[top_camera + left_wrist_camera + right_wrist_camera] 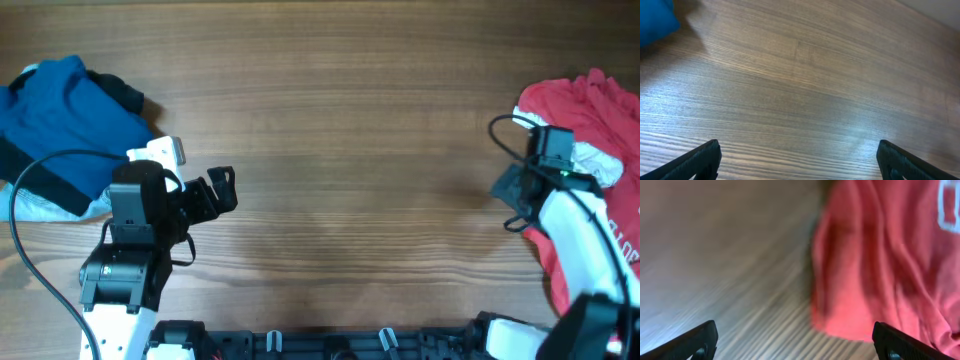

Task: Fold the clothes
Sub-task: 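Grasp the red t-shirt with the right gripper and drag it leftward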

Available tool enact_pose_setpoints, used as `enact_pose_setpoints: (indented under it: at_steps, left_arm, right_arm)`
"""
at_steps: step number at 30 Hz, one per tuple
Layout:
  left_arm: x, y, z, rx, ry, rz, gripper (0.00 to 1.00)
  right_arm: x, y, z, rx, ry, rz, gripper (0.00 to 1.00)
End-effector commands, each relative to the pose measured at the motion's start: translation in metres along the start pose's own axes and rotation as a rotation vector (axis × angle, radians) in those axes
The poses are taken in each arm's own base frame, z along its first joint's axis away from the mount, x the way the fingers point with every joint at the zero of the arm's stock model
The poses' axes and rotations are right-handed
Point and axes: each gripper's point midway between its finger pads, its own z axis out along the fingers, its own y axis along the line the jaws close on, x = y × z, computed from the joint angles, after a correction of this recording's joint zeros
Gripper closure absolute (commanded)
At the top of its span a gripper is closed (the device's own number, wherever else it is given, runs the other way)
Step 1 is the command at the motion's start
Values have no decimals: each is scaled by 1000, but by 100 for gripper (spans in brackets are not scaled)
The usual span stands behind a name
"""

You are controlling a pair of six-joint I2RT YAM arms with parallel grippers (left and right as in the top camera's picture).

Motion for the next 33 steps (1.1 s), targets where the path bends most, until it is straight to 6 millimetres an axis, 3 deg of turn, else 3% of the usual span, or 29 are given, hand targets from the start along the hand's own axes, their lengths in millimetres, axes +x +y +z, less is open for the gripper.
enact_pose_setpoints:
  at_steps: [1,3,4,5,7,8,12,14,16,17,18,19,20,21,22,23,25,27,30,33]
  left_arm:
    - [-6,-7,-4,29,-13,0,0]
    - [-6,-7,-4,29,-13,0,0]
    - [-6,-7,-4,29,-13,0,0]
    - [-6,-7,-4,29,-13,0,0]
    - [-6,-7,-4,29,-13,0,0]
    - [-6,-7,-4,29,-13,0,0]
    - [-7,-8,-4,31,-18,1,0]
    - [-8,-8,-4,32,-21,2,0]
    - [-8,-8,-4,32,-21,2,0]
    - [-8,-8,-4,32,-21,2,0]
    - [-8,-8,-4,32,-21,2,0]
    - [-8,-8,-4,32,-21,2,0]
    - [-8,-8,-4,32,-21,2,0]
    - [-8,-8,-4,32,-21,2,0]
    - [-8,-8,-4,32,-21,2,0]
    - [-8,-8,-4,32,-21,2,0]
    - [-8,-8,-4,32,-21,1,0]
    - [-8,-8,-4,32,-21,1,0]
    - [-8,-8,-4,32,-21,1,0]
    - [-8,-8,-4,32,-21,1,0]
  right_arm:
    - [18,-33,37,132,119,41,1]
    - [24,-43,52,164,168,68,3]
    - [25,-46,57,174,184,79,12]
    - [28,-50,61,181,203,92,28]
    - [31,-53,65,172,227,116,80]
    - [31,-53,65,166,231,120,96]
    - [26,-25,56,-11,253,53,96]
    - [-5,-5,21,-171,172,9,96]
    - [-44,18,-36,-377,17,-60,96]
    - [-66,30,-79,-507,-98,-106,96]
    - [-83,45,-135,-682,-235,-192,96]
    - [-87,58,-185,-830,-345,-288,96]
    - [-73,76,-259,-1043,-491,-477,96]
    - [-53,86,-298,-1165,-555,-604,96]
    - [-21,97,-329,-1267,-582,-730,96]
    - [12,109,-342,-1330,-545,-829,96]
    - [59,134,-343,-1389,-410,-927,95]
    - [78,165,-322,-1306,-308,-941,95]
    - [109,221,-308,-1330,-248,-1062,95]
    - [136,310,-290,-1406,-213,-1030,96]
